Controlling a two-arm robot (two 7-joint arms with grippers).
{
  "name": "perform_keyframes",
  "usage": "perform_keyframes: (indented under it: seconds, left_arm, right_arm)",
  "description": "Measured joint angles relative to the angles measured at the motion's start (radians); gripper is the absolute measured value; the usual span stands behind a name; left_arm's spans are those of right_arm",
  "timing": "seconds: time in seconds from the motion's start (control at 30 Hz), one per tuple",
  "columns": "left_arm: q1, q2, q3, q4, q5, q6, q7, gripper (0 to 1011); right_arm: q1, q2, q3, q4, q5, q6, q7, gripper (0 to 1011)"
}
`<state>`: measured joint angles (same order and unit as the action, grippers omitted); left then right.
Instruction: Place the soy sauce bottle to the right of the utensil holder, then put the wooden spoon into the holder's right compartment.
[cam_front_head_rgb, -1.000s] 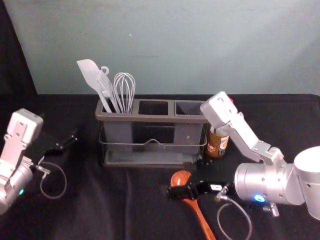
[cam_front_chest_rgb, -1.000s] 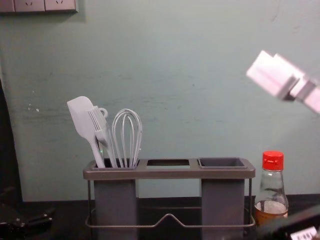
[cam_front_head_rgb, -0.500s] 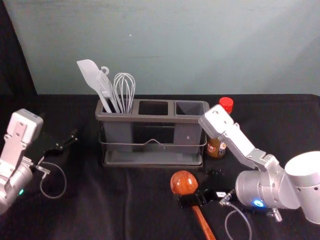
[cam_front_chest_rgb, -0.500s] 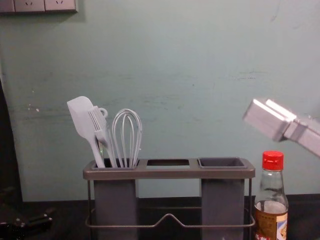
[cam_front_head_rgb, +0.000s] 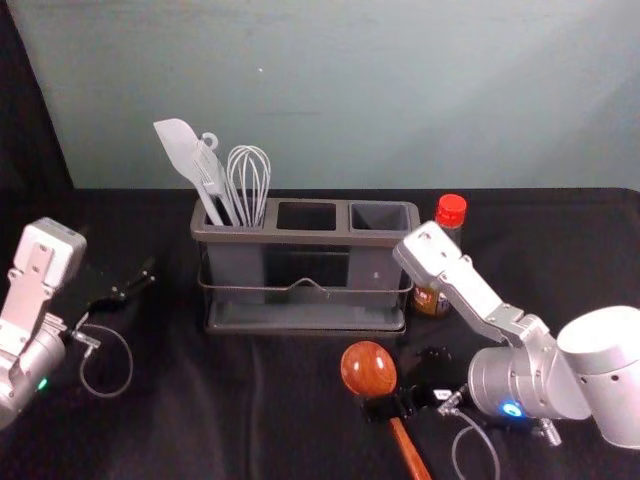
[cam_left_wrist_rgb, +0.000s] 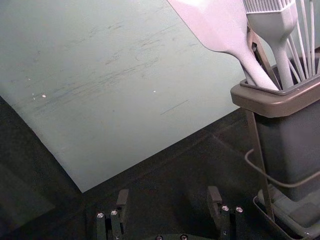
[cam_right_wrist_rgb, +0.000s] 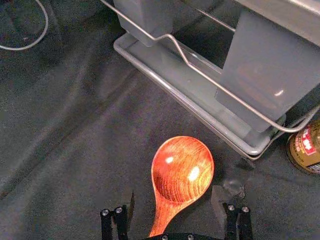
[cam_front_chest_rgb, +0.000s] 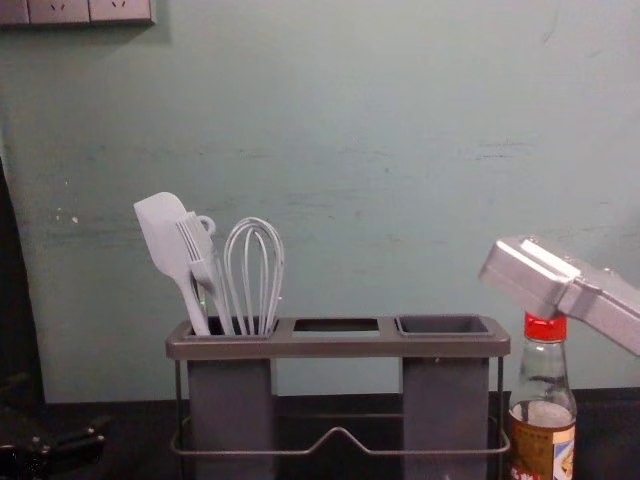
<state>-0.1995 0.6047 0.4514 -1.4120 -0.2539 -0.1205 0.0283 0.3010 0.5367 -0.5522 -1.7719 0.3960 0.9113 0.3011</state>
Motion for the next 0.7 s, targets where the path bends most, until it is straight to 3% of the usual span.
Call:
perform_keyframes:
  seconds: [0.7]
  left_arm:
    - [0.000, 0.000, 0.000, 0.000, 0.000, 0.000, 0.000, 1012]
  right_arm:
    - [0.056, -0.056, -0.035, 0.095, -0.080, -0.023, 0.041, 1000]
